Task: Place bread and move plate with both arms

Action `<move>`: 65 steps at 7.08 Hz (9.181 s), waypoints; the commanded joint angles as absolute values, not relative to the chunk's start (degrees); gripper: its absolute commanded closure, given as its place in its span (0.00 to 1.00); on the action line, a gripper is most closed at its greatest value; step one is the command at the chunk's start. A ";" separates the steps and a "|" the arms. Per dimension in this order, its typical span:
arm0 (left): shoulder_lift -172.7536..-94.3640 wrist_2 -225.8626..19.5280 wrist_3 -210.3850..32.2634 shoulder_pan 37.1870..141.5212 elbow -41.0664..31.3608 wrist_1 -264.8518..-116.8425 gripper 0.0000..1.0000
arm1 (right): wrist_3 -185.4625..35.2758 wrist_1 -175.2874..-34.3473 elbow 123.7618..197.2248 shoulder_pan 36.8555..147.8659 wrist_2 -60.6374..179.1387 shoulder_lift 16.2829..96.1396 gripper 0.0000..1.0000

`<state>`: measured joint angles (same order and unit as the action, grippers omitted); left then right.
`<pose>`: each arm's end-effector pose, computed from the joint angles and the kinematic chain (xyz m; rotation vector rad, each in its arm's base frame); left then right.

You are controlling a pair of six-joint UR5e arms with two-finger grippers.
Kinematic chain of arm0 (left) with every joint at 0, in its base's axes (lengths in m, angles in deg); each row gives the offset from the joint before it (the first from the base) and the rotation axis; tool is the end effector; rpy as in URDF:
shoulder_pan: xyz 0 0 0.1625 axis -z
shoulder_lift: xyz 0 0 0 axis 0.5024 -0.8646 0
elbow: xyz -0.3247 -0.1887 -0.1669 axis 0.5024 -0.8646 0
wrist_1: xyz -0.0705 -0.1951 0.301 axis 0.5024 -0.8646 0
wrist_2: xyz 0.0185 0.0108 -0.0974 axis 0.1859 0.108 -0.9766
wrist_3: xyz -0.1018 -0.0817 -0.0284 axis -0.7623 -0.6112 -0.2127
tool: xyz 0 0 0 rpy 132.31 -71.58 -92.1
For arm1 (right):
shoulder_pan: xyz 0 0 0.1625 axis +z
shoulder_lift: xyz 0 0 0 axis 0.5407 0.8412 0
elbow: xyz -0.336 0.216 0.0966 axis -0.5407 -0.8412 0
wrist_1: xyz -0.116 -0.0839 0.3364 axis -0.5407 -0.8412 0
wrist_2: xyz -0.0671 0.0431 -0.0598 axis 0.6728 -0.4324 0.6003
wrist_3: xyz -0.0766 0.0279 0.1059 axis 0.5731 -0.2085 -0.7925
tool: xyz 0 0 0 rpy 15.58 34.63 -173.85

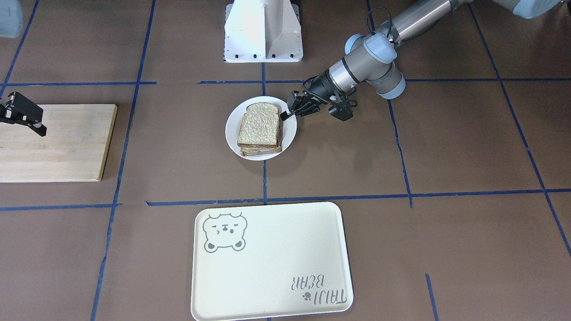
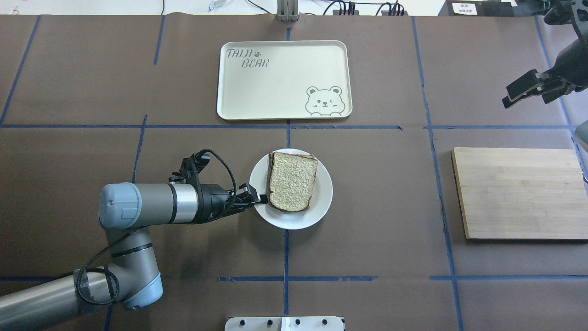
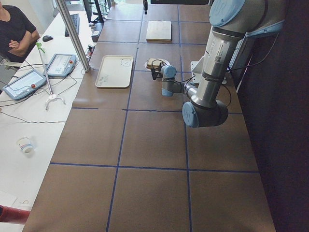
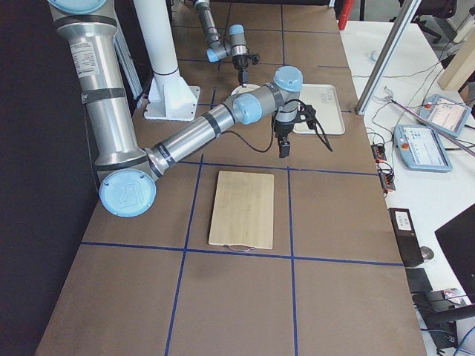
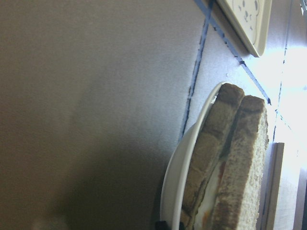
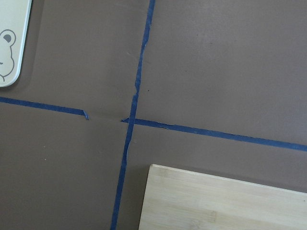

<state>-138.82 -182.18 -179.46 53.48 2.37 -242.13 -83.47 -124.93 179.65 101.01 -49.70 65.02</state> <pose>0.5219 -0.3434 0.3135 -0.0190 1.6885 -0.3508 -0.1438 -0.4796 0.4220 0.1222 -0.8353 -0.1181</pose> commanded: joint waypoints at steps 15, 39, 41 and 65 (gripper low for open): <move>-165.38 -170.23 -204.75 66.81 33.65 -227.67 0.12 | -75.38 -124.31 178.33 112.09 -54.05 73.42 0.00; -112.48 -216.11 -69.14 122.45 -7.12 -162.02 0.00 | -55.08 -124.40 170.59 122.99 -55.54 84.67 0.00; -112.38 -216.02 -69.14 119.57 -7.57 -162.11 0.00 | -55.08 -124.40 170.51 122.99 -55.54 84.58 0.00; -112.12 -216.02 -68.62 119.37 -7.31 -162.37 0.00 | -55.78 -124.22 168.75 124.40 -55.10 82.73 0.00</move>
